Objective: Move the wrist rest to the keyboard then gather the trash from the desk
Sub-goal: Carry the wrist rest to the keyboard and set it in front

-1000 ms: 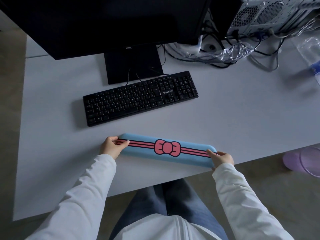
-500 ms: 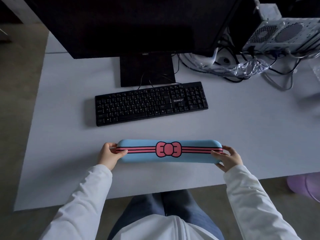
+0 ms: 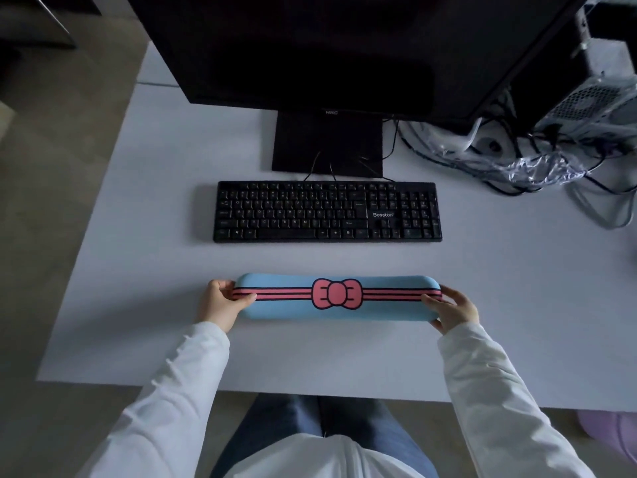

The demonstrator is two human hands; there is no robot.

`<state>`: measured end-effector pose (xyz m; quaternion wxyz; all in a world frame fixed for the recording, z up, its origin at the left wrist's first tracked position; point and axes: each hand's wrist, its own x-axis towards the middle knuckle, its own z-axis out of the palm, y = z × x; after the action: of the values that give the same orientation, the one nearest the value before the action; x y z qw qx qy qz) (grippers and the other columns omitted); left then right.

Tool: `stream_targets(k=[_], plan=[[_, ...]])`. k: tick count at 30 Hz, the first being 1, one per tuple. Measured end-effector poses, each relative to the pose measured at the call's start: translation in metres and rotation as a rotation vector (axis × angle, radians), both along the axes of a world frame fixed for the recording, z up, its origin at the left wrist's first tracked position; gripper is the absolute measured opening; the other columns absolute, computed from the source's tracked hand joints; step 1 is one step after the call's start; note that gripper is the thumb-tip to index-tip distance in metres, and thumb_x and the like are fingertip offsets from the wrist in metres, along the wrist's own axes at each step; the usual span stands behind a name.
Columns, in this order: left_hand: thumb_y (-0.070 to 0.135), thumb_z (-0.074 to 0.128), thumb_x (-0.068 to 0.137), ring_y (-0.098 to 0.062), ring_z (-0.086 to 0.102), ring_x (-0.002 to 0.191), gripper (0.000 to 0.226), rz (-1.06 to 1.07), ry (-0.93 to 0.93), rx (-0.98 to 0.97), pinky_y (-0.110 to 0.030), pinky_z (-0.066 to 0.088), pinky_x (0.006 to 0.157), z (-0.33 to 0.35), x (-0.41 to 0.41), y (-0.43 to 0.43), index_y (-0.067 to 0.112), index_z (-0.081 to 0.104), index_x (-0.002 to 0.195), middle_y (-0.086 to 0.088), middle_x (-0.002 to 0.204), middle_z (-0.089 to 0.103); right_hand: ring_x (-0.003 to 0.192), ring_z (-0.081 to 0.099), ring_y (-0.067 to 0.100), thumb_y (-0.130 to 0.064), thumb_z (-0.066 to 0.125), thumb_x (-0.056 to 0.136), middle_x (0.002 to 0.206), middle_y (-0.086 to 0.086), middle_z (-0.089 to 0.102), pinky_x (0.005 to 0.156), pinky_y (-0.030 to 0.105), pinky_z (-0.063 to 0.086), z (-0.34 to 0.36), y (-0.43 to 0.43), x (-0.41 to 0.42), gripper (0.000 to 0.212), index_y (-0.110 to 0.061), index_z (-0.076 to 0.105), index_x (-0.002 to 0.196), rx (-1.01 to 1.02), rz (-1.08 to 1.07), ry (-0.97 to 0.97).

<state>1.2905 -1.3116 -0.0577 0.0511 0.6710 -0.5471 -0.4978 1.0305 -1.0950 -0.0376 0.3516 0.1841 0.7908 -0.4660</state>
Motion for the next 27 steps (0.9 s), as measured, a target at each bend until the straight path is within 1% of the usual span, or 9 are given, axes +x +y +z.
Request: stream_targets(k=[8, 10, 12, 16, 19, 22, 23, 25, 27], plan=[[0.008, 0.073, 0.072, -0.035, 0.057, 0.112, 0.047, -0.015, -0.076, -0.028, -0.031, 0.039, 0.087, 0.002, -0.002, 0.004, -0.005, 0.052, 0.113, -0.023, 0.120, 0.061, 0.094, 0.053, 0.022, -0.001, 0.064, 0.078, 0.104, 0.010, 0.059, 0.099, 0.041, 0.046, -0.008, -0.003, -0.002, 0.047, -0.003, 0.055, 0.124, 0.075, 0.070, 0.055], [0.013, 0.072, 0.073, -0.034, 0.056, 0.113, 0.043, -0.031, -0.134, -0.120, -0.036, 0.041, 0.095, 0.004, -0.001, 0.004, 0.000, 0.055, 0.111, -0.019, 0.121, 0.062, 0.103, 0.056, 0.023, -0.005, 0.064, 0.079, 0.119, 0.014, 0.062, 0.104, 0.034, 0.041, -0.005, -0.003, -0.003, 0.049, -0.006, 0.054, 0.127, 0.111, 0.104, 0.100], [0.016, 0.069, 0.076, -0.035, 0.057, 0.109, 0.037, -0.031, -0.158, -0.233, -0.042, 0.043, 0.097, 0.006, -0.003, 0.005, 0.001, 0.058, 0.107, -0.018, 0.117, 0.064, 0.118, 0.055, 0.028, -0.011, 0.063, 0.081, 0.132, 0.015, 0.057, 0.101, 0.029, 0.037, -0.001, -0.004, -0.004, 0.048, -0.008, 0.053, 0.127, 0.160, 0.141, 0.173], [0.014, 0.061, 0.082, -0.036, 0.061, 0.097, 0.026, -0.025, -0.105, -0.363, -0.041, 0.045, 0.090, 0.014, -0.021, 0.013, 0.000, 0.059, 0.104, -0.019, 0.110, 0.066, 0.119, 0.055, 0.031, -0.016, 0.057, 0.085, 0.132, 0.019, 0.053, 0.101, 0.032, 0.038, 0.001, -0.015, 0.006, 0.039, -0.006, 0.055, 0.123, 0.197, 0.242, 0.368], [0.013, 0.060, 0.082, -0.038, 0.062, 0.100, 0.026, -0.195, -0.089, -0.472, -0.042, 0.044, 0.090, 0.011, -0.038, 0.029, 0.001, 0.062, 0.105, -0.020, 0.108, 0.067, 0.119, 0.053, 0.035, -0.015, 0.051, 0.088, 0.129, 0.022, 0.053, 0.104, 0.036, 0.037, -0.006, -0.029, 0.031, 0.036, -0.003, 0.056, 0.122, 0.226, 0.497, 0.628], [0.020, 0.053, 0.082, -0.034, 0.064, 0.108, 0.034, -0.541, -0.049, -0.667, -0.035, 0.044, 0.093, -0.003, -0.060, 0.054, 0.005, 0.063, 0.110, -0.016, 0.114, 0.069, 0.124, 0.052, 0.037, -0.016, 0.044, 0.088, 0.128, 0.021, 0.060, 0.109, 0.033, 0.031, -0.027, -0.047, 0.065, 0.038, -0.002, 0.059, 0.120, 0.170, 0.818, 0.929], [0.022, 0.049, 0.082, -0.031, 0.062, 0.113, 0.037, -0.661, -0.038, -0.719, -0.035, 0.043, 0.097, -0.011, -0.068, 0.063, 0.008, 0.062, 0.113, -0.014, 0.120, 0.067, 0.128, 0.046, 0.034, -0.017, 0.040, 0.088, 0.128, 0.019, 0.060, 0.112, 0.031, 0.026, -0.038, -0.052, 0.075, 0.039, -0.003, 0.057, 0.120, 0.136, 0.916, 1.002], [0.018, 0.046, 0.082, -0.024, 0.053, 0.126, 0.042, -0.831, -0.049, -0.769, -0.033, 0.029, 0.108, -0.030, -0.078, 0.080, 0.011, 0.055, 0.122, -0.011, 0.133, 0.059, 0.142, 0.022, 0.021, -0.022, 0.028, 0.095, 0.134, 0.015, 0.056, 0.114, 0.030, 0.014, -0.058, -0.059, 0.089, 0.041, -0.005, 0.049, 0.126, 0.122, 1.079, 1.066], [0.015, 0.043, 0.083, -0.013, 0.029, 0.141, 0.047, -0.882, -0.074, -0.780, -0.030, 0.014, 0.115, -0.045, -0.079, 0.091, 0.012, 0.045, 0.130, -0.005, 0.141, 0.046, 0.147, -0.004, 0.012, -0.025, 0.018, 0.097, 0.139, 0.012, 0.052, 0.116, 0.031, 0.009, -0.073, -0.059, 0.095, 0.047, -0.006, 0.042, 0.131, 0.208, 1.177, 1.091]])
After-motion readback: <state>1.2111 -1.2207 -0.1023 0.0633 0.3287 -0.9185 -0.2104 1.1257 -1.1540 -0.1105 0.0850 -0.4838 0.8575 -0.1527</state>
